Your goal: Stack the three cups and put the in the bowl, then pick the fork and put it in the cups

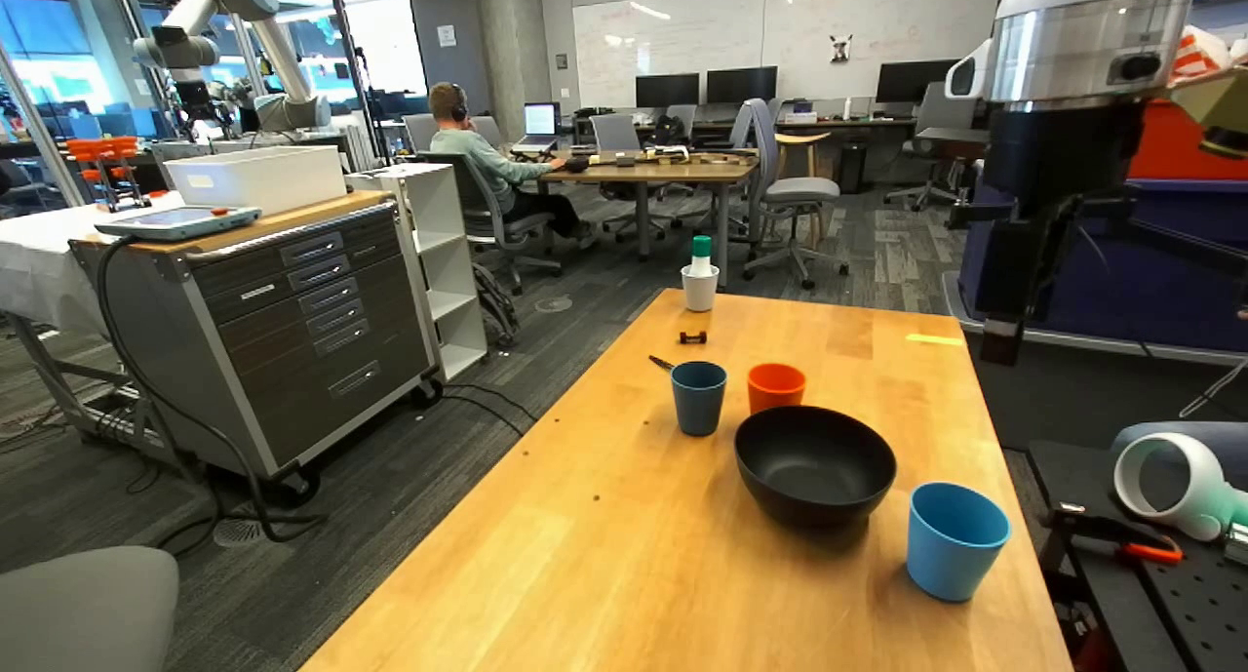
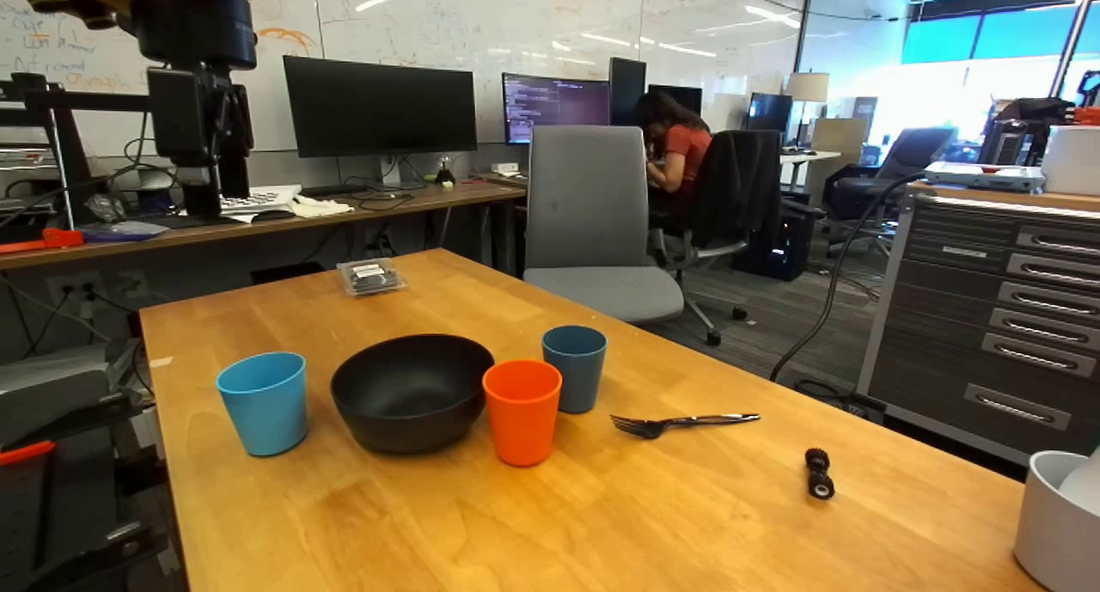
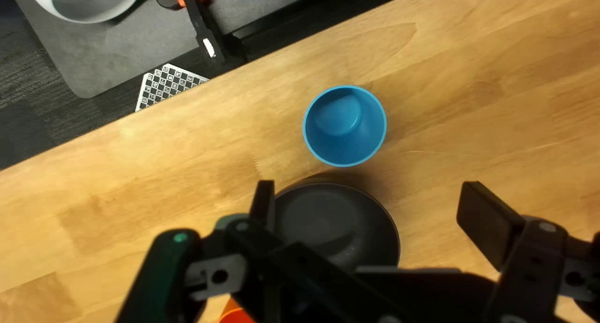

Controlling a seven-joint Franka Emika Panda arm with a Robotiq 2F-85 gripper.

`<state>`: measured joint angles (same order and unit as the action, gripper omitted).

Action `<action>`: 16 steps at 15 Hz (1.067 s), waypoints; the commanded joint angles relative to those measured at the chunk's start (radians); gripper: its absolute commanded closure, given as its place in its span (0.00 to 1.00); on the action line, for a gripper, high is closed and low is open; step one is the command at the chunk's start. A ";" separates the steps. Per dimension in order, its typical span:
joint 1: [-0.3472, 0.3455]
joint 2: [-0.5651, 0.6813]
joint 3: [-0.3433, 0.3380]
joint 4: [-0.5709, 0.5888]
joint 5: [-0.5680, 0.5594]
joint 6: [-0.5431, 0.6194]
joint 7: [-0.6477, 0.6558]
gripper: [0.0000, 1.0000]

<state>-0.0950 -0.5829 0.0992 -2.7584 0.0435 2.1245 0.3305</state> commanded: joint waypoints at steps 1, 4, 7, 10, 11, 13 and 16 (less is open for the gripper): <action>-0.003 0.070 -0.003 0.001 -0.028 0.074 0.005 0.00; -0.003 0.126 -0.008 0.000 -0.026 0.108 0.008 0.00; -0.005 0.171 -0.013 0.000 -0.034 0.108 0.011 0.00; -0.005 0.209 -0.023 0.000 -0.031 0.114 0.009 0.00; -0.004 0.220 -0.026 0.000 -0.028 0.121 0.011 0.00; -0.008 0.246 -0.030 0.000 -0.033 0.158 0.020 0.00; -0.018 0.287 -0.037 0.000 -0.050 0.206 0.032 0.00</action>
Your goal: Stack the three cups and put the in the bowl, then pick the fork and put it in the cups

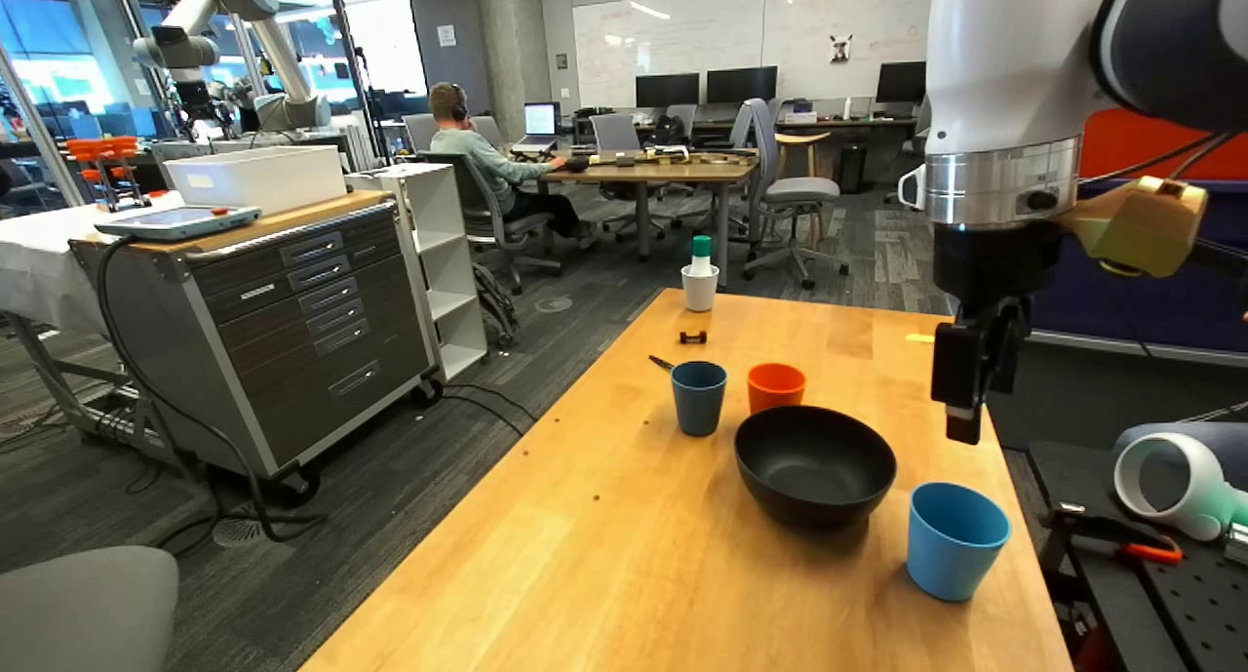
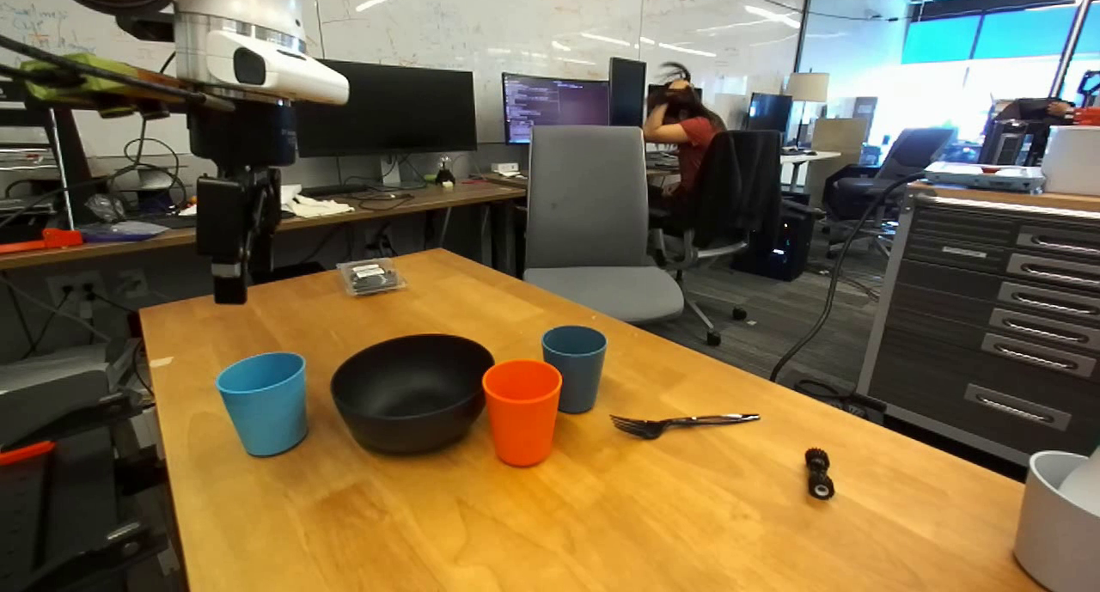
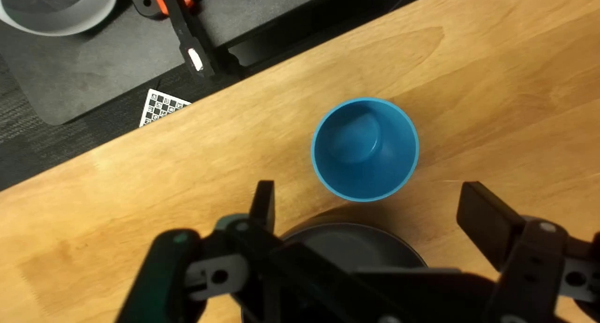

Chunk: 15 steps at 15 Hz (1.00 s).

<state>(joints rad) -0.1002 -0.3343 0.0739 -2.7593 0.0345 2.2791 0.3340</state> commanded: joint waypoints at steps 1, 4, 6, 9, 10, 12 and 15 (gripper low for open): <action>-0.016 0.054 -0.014 0.001 -0.048 0.064 0.035 0.00; -0.026 0.105 -0.027 0.001 -0.065 0.077 0.047 0.00; -0.030 0.141 -0.037 0.001 -0.077 0.090 0.053 0.00; -0.031 0.192 -0.054 0.001 -0.105 0.127 0.070 0.00; -0.030 0.208 -0.058 0.001 -0.115 0.143 0.075 0.00; -0.024 0.237 -0.065 0.001 -0.127 0.172 0.080 0.00; -0.007 0.273 -0.067 0.001 -0.125 0.199 0.071 0.00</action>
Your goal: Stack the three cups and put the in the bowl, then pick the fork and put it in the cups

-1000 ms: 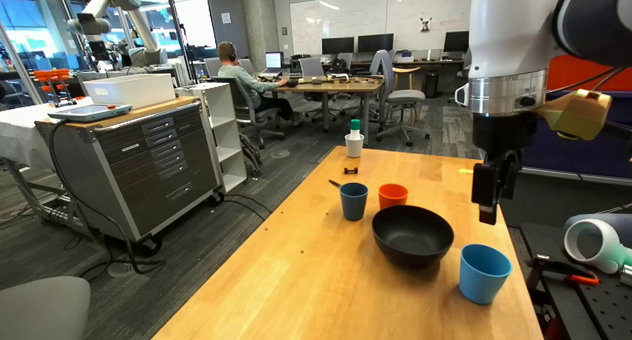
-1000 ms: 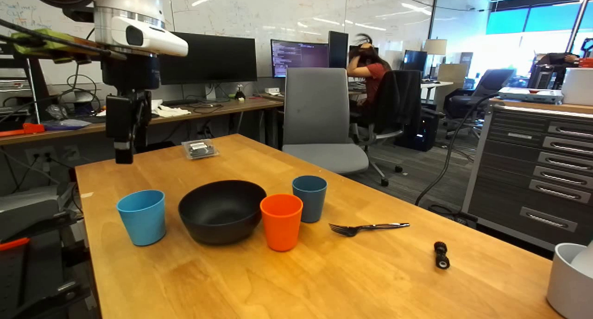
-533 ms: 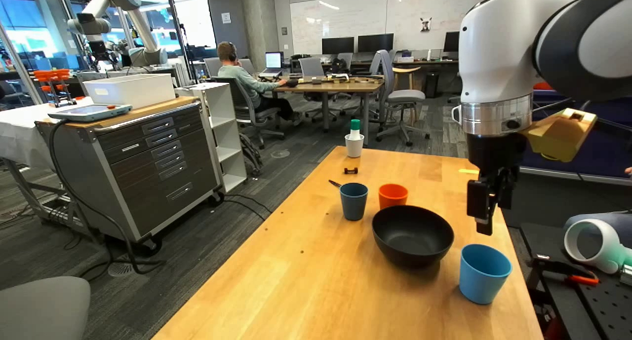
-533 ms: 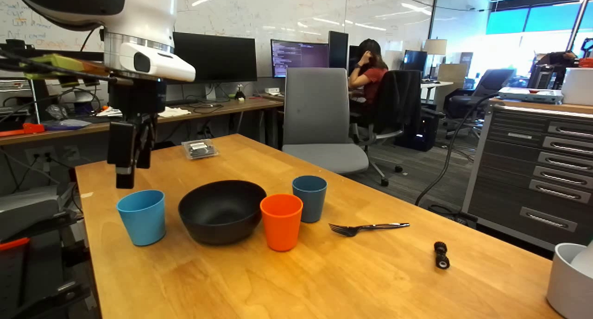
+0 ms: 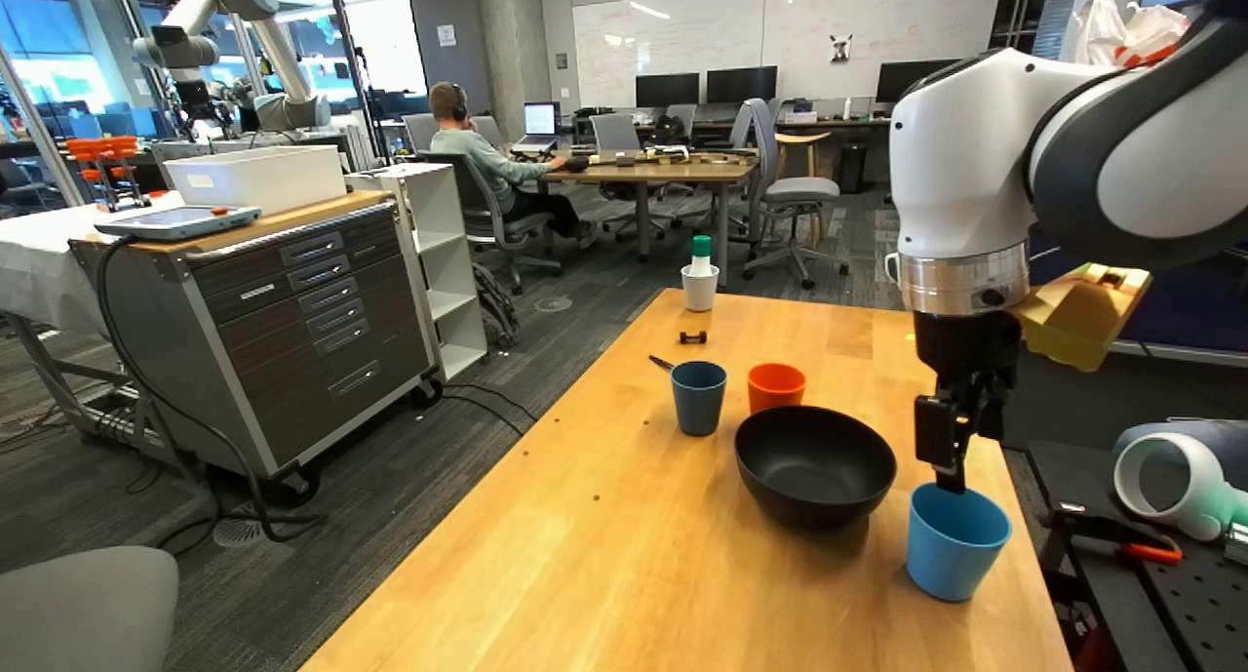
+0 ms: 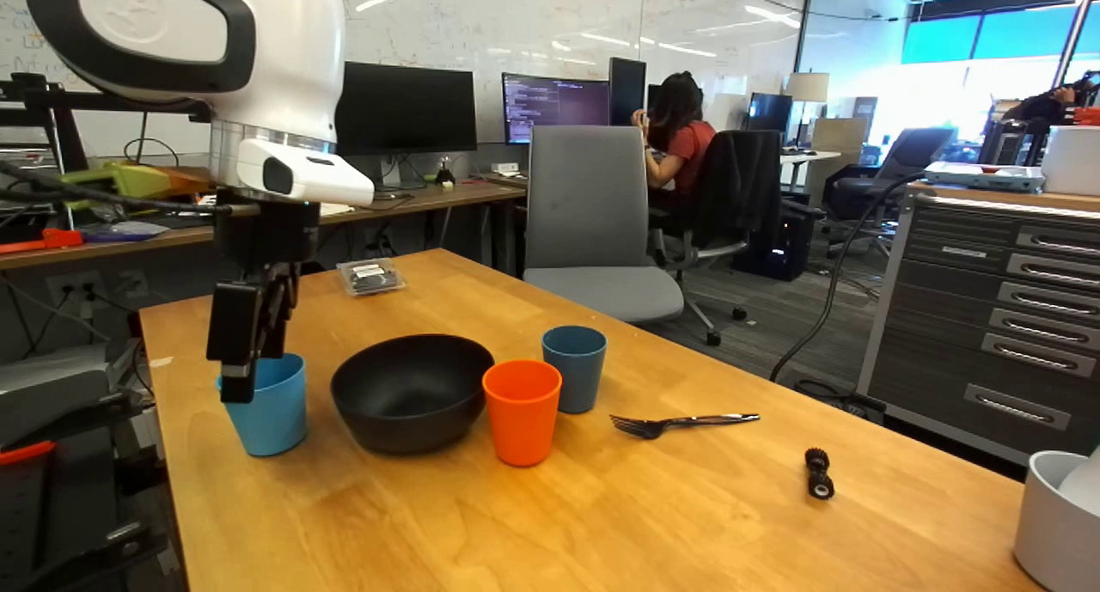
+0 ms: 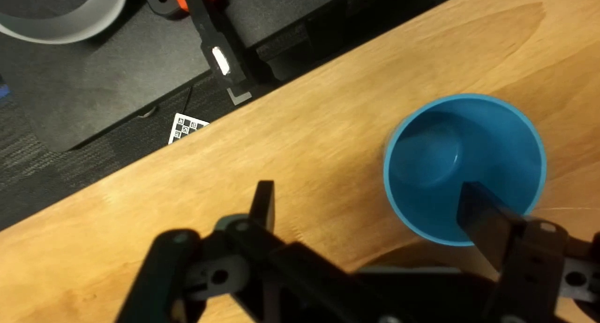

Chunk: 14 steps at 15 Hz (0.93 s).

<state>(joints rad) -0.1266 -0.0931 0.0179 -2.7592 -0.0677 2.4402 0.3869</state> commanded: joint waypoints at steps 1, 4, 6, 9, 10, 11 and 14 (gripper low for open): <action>0.026 0.040 -0.010 0.001 -0.014 0.042 0.011 0.00; 0.051 0.060 -0.004 0.001 0.007 0.048 0.004 0.00; 0.066 0.069 -0.002 0.002 0.008 0.044 0.005 0.26; 0.082 0.078 -0.003 0.002 0.004 0.048 0.013 0.40; 0.086 0.081 -0.003 0.002 0.001 0.049 0.022 0.47; 0.088 0.084 -0.003 0.002 -0.006 0.059 0.030 0.55; 0.094 0.089 -0.004 0.002 -0.005 0.075 0.035 0.79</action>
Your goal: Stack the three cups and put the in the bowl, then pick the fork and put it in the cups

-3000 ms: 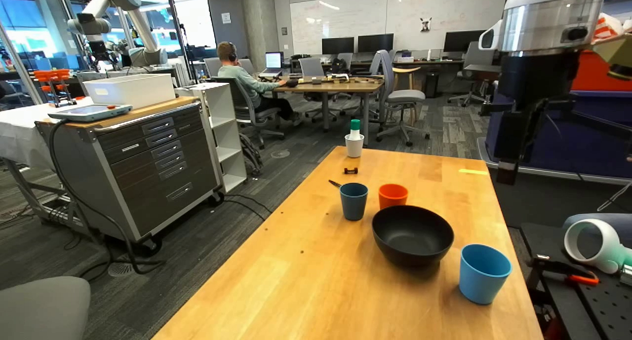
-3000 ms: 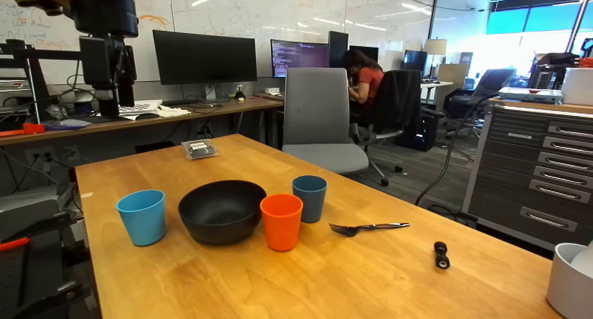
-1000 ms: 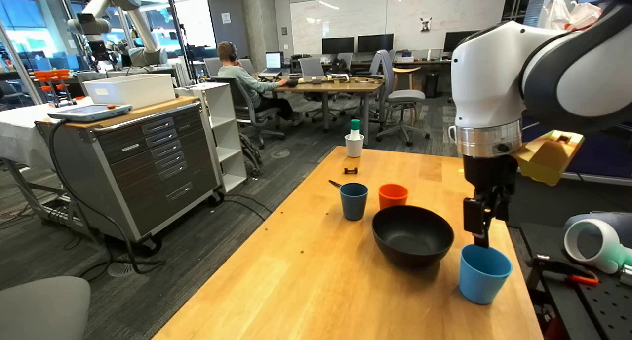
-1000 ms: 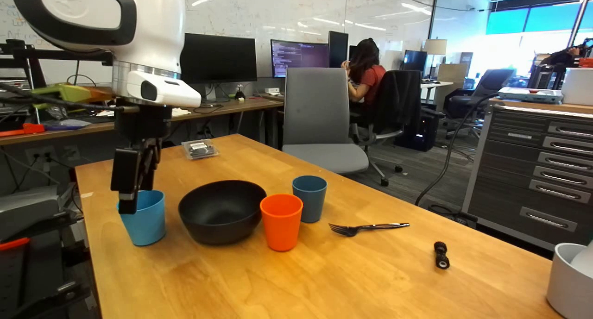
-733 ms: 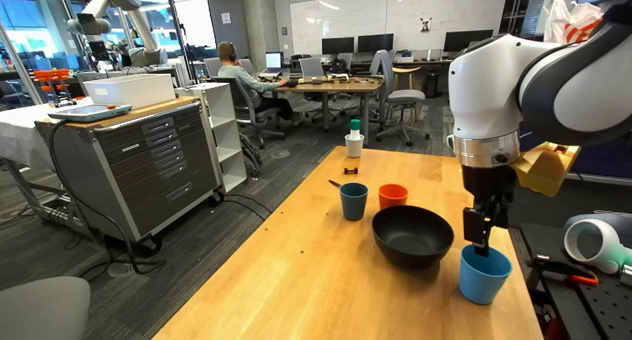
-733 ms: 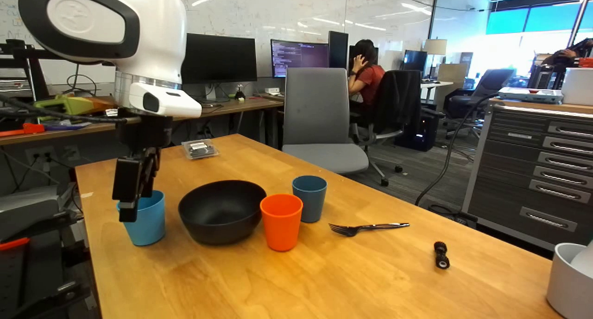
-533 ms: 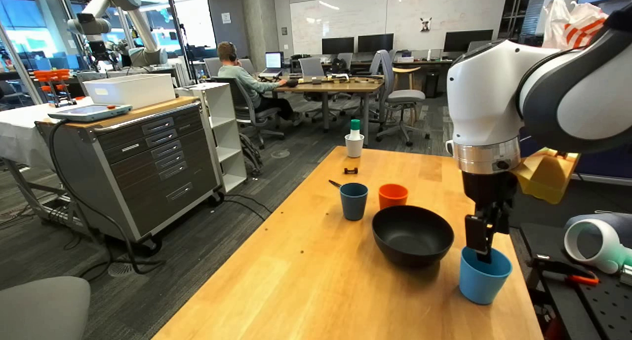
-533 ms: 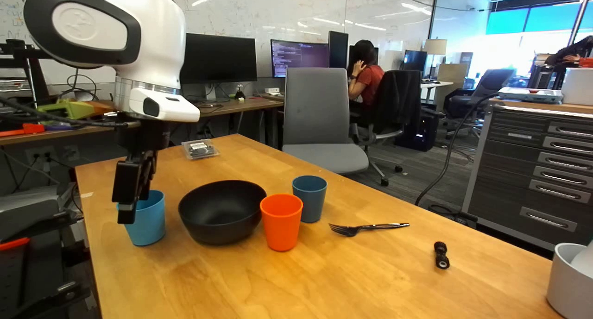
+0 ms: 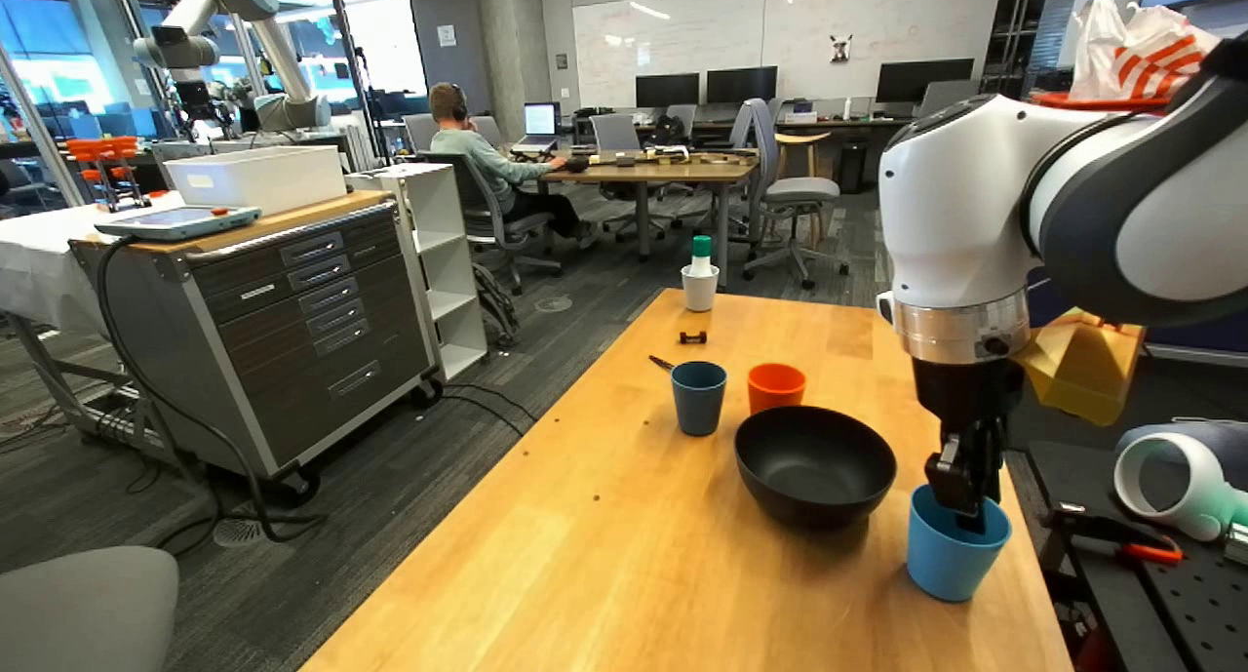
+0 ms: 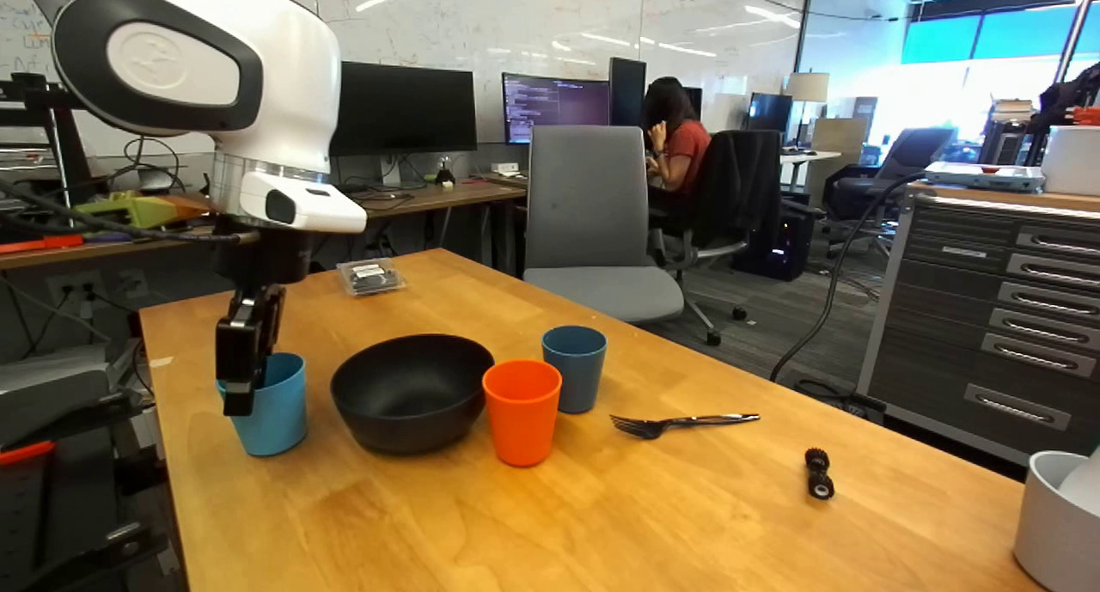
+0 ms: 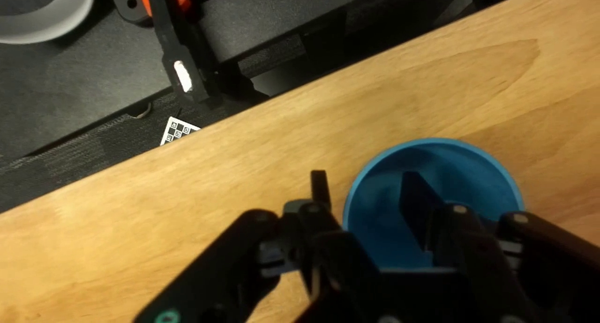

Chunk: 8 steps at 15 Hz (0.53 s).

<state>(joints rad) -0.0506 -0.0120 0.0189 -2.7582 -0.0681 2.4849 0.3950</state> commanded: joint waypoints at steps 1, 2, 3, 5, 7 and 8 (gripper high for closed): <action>0.019 0.009 -0.005 0.001 -0.005 0.036 0.029 0.86; 0.020 0.010 -0.005 0.001 -0.007 0.043 0.031 0.92; 0.021 0.012 -0.006 0.001 -0.009 0.045 0.033 0.99; 0.023 0.014 -0.005 0.002 -0.013 0.050 0.039 1.00; 0.028 0.012 -0.004 0.006 -0.014 0.041 0.047 0.99; 0.030 0.011 -0.003 0.006 -0.014 0.041 0.049 0.99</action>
<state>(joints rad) -0.0356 -0.0072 0.0190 -2.7535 -0.0681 2.5126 0.4083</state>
